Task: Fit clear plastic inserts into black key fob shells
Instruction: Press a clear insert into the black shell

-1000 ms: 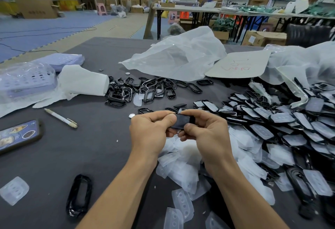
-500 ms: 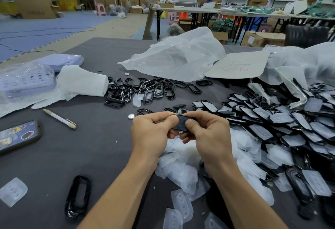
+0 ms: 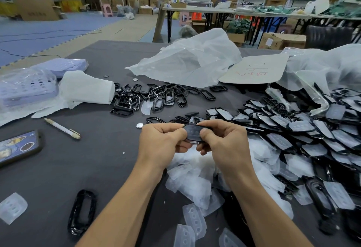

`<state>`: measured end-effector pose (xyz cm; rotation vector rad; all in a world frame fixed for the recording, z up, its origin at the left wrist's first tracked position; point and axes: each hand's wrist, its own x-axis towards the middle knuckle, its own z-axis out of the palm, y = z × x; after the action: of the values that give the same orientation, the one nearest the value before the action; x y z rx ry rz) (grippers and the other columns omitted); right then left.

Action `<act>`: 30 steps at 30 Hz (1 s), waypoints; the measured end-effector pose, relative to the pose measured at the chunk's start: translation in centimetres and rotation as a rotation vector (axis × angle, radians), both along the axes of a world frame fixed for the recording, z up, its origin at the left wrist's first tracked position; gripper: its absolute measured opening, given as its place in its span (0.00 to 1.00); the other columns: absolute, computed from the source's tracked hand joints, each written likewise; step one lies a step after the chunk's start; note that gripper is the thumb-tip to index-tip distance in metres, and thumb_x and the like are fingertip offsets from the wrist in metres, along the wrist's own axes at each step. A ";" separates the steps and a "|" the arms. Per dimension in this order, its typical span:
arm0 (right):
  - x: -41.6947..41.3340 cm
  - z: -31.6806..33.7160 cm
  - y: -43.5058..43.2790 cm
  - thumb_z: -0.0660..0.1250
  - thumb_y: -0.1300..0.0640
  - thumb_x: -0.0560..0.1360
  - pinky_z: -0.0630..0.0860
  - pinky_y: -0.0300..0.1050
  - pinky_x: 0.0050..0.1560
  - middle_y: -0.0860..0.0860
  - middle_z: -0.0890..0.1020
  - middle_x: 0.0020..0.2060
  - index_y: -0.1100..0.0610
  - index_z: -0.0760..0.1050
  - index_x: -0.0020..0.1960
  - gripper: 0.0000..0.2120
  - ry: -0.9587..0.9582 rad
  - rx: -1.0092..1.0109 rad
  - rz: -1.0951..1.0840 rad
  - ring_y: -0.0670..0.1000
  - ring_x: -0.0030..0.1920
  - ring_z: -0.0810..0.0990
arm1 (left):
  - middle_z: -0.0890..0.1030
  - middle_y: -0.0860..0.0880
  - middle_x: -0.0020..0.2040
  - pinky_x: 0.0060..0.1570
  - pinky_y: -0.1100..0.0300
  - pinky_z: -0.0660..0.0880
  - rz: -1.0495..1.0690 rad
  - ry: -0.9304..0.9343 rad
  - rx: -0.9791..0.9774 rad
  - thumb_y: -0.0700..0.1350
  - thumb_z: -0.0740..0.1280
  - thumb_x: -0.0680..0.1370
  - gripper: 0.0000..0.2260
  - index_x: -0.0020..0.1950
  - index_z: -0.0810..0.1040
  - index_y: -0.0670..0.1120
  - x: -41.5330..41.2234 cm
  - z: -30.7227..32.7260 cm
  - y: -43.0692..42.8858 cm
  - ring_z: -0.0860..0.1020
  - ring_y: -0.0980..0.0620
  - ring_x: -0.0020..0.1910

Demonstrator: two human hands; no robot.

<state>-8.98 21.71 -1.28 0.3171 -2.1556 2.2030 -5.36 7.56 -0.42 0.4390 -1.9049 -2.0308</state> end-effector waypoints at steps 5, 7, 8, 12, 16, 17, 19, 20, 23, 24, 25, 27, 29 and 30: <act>0.5 0.1 0.1 0.78 0.63 0.69 0.79 0.33 0.48 0.37 0.86 0.47 0.45 0.84 0.58 0.21 0.209 0.353 -0.055 0.40 0.45 0.84 | 0.85 0.41 0.32 0.30 0.61 0.80 0.037 -0.002 0.066 0.29 0.71 0.74 0.18 0.34 0.88 0.50 -0.1 -0.1 0.0 0.84 0.48 0.29; 0.7 0.2 0.1 0.78 0.65 0.67 0.79 0.34 0.45 0.36 0.86 0.46 0.44 0.85 0.57 0.23 0.244 0.395 -0.042 0.42 0.40 0.84 | 0.86 0.41 0.33 0.32 0.61 0.80 0.010 -0.003 0.053 0.29 0.69 0.74 0.16 0.37 0.89 0.48 -0.1 -0.1 0.0 0.85 0.48 0.30; 0.6 0.2 0.1 0.77 0.65 0.67 0.80 0.35 0.44 0.37 0.86 0.45 0.45 0.85 0.56 0.22 0.252 0.408 -0.048 0.43 0.39 0.84 | 0.86 0.41 0.34 0.33 0.61 0.80 -0.009 -0.003 0.033 0.29 0.68 0.73 0.16 0.39 0.89 0.48 -0.1 -0.1 0.0 0.84 0.48 0.31; 0.5 0.1 0.2 0.78 0.65 0.66 0.78 0.33 0.46 0.37 0.86 0.44 0.45 0.86 0.54 0.22 0.265 0.430 -0.064 0.42 0.42 0.84 | 0.86 0.42 0.36 0.33 0.59 0.78 -0.080 -0.012 0.003 0.38 0.64 0.64 0.15 0.41 0.90 0.45 0.2 0.0 -0.2 0.83 0.49 0.32; 0.6 0.1 0.1 0.77 0.65 0.66 0.76 0.31 0.48 0.35 0.86 0.46 0.45 0.86 0.55 0.22 0.288 0.434 -0.067 0.40 0.47 0.82 | 0.85 0.41 0.34 0.33 0.59 0.78 -0.069 -0.035 -0.043 0.41 0.66 0.66 0.11 0.39 0.89 0.45 0.1 -0.2 -0.2 0.83 0.48 0.31; 0.6 0.1 0.2 0.77 0.65 0.66 0.76 0.31 0.48 0.35 0.86 0.46 0.45 0.86 0.55 0.22 0.296 0.436 -0.066 0.39 0.48 0.82 | 0.85 0.40 0.34 0.33 0.60 0.78 -0.065 -0.031 -0.056 0.39 0.67 0.68 0.10 0.39 0.89 0.45 0.1 -0.1 -0.1 0.83 0.48 0.31; 0.6 0.1 0.2 0.78 0.65 0.66 0.76 0.31 0.49 0.36 0.86 0.46 0.45 0.86 0.55 0.22 0.307 0.440 -0.065 0.39 0.48 0.82 | 0.85 0.39 0.33 0.32 0.61 0.77 -0.052 -0.021 -0.074 0.32 0.68 0.73 0.12 0.40 0.89 0.45 0.0 -0.2 -0.2 0.82 0.48 0.29; 0.5 0.0 0.2 0.78 0.64 0.66 0.76 0.31 0.49 0.36 0.86 0.46 0.45 0.86 0.55 0.22 0.308 0.446 -0.063 0.39 0.49 0.82 | 0.85 0.39 0.33 0.31 0.61 0.77 -0.046 -0.021 -0.068 0.30 0.67 0.73 0.14 0.40 0.89 0.45 0.0 -0.2 -0.2 0.82 0.49 0.29; 0.6 0.0 0.2 0.79 0.63 0.66 0.74 0.28 0.48 0.36 0.86 0.45 0.45 0.86 0.55 0.21 0.301 0.472 -0.057 0.38 0.47 0.81 | 0.84 0.40 0.31 0.28 0.61 0.77 -0.017 -0.031 -0.043 0.28 0.67 0.73 0.17 0.39 0.89 0.47 0.0 -0.1 -0.3 0.82 0.49 0.27; 0.6 0.0 0.1 0.79 0.63 0.66 0.73 0.27 0.48 0.35 0.86 0.45 0.46 0.86 0.55 0.20 0.300 0.477 -0.058 0.37 0.47 0.80 | 0.84 0.40 0.31 0.28 0.61 0.77 -0.006 -0.034 -0.042 0.28 0.67 0.73 0.17 0.39 0.89 0.47 0.0 -0.1 -0.3 0.82 0.49 0.27; 0.6 0.0 0.1 0.79 0.62 0.66 0.72 0.26 0.47 0.35 0.85 0.44 0.46 0.86 0.55 0.20 0.302 0.481 -0.059 0.35 0.46 0.80 | 0.84 0.40 0.31 0.28 0.61 0.78 0.000 -0.038 -0.048 0.28 0.67 0.73 0.17 0.39 0.89 0.47 0.0 -0.1 -0.3 0.82 0.48 0.27; 0.6 0.0 0.2 0.79 0.62 0.66 0.70 0.24 0.47 0.33 0.84 0.43 0.45 0.86 0.54 0.20 0.309 0.499 -0.060 0.32 0.46 0.78 | 0.84 0.41 0.30 0.29 0.61 0.78 -0.001 -0.051 -0.077 0.29 0.67 0.72 0.17 0.39 0.89 0.49 0.0 -0.3 -0.2 0.82 0.48 0.27; 0.5 0.1 0.4 0.79 0.63 0.66 0.68 0.22 0.48 0.31 0.83 0.43 0.45 0.86 0.54 0.20 0.319 0.523 -0.066 0.29 0.47 0.77 | 0.85 0.43 0.30 0.29 0.61 0.77 0.004 -0.061 -0.115 0.33 0.69 0.72 0.15 0.39 0.89 0.52 0.0 -0.4 0.0 0.82 0.49 0.27; 0.5 0.2 0.5 0.79 0.63 0.65 0.68 0.21 0.48 0.30 0.82 0.42 0.46 0.86 0.53 0.20 0.328 0.532 -0.074 0.28 0.47 0.77 | 0.85 0.45 0.31 0.30 0.61 0.77 0.012 -0.059 -0.138 0.37 0.69 0.72 0.13 0.39 0.89 0.53 0.0 -0.4 0.1 0.83 0.50 0.28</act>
<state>-8.48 22.20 -1.12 0.5575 -2.4604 1.3836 -5.37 7.65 -0.86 0.4792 -2.0565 -1.8841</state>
